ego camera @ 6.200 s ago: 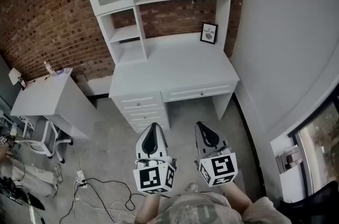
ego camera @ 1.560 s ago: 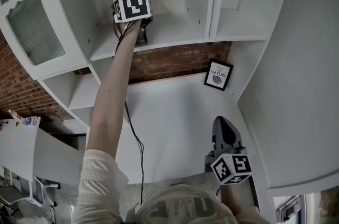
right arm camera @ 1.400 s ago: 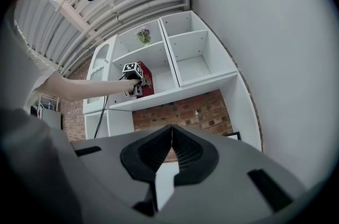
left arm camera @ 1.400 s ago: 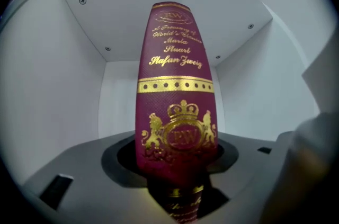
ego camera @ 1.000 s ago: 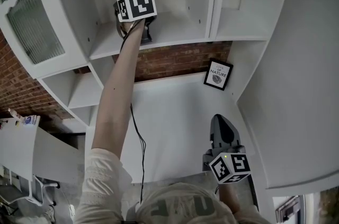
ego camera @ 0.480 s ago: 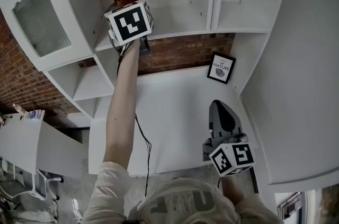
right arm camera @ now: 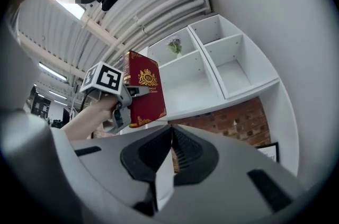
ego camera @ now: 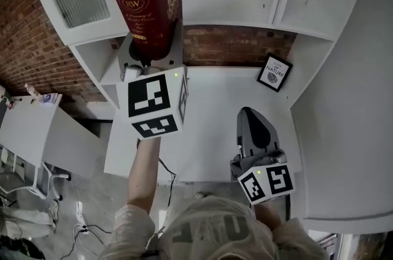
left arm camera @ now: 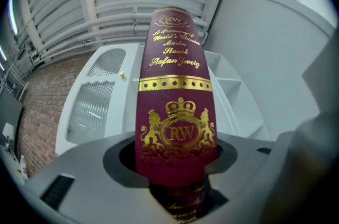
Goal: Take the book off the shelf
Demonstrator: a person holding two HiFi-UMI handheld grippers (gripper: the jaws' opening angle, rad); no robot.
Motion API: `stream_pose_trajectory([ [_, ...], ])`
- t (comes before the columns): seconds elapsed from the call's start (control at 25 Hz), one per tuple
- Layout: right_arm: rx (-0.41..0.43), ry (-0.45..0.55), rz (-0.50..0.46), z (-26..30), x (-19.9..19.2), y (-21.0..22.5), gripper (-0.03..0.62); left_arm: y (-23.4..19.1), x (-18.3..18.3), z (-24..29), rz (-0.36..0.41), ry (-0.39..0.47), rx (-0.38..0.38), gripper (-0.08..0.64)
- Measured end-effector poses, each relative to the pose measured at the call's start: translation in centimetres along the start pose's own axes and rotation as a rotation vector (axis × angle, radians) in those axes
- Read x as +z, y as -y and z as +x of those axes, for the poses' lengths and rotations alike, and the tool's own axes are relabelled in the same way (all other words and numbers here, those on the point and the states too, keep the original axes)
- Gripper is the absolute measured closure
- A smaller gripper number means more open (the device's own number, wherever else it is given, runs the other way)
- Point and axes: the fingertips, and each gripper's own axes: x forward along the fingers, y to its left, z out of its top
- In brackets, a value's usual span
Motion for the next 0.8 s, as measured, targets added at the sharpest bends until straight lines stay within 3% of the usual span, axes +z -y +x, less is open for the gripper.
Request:
stream_pose_trajectory([
  [0.12,0.045,0.000,-0.050,0.2,-0.5,-1.7,0.577,0.2,-1.9,-4.6,0.044,0.003,-0.003,0.308],
  [0.44,0.090,-0.050,-0.154,-0.1,-3.3,-3.9,0.577,1.4,-7.3,-14.9,-0.056,0.044,0.055,0.308],
  [0.68,0.076,-0.044,-0.193,-0.3,-4.2,-4.1,0.577,2.9,-11.7,-17.4,-0.114,-0.025,0.082,0.308],
  [0.8,0.081,-0.038,-0.199,-0.3,-4.5,-4.3,0.577,3.3,-12.7,-17.6,-0.100,-0.053,0.064,0.308],
])
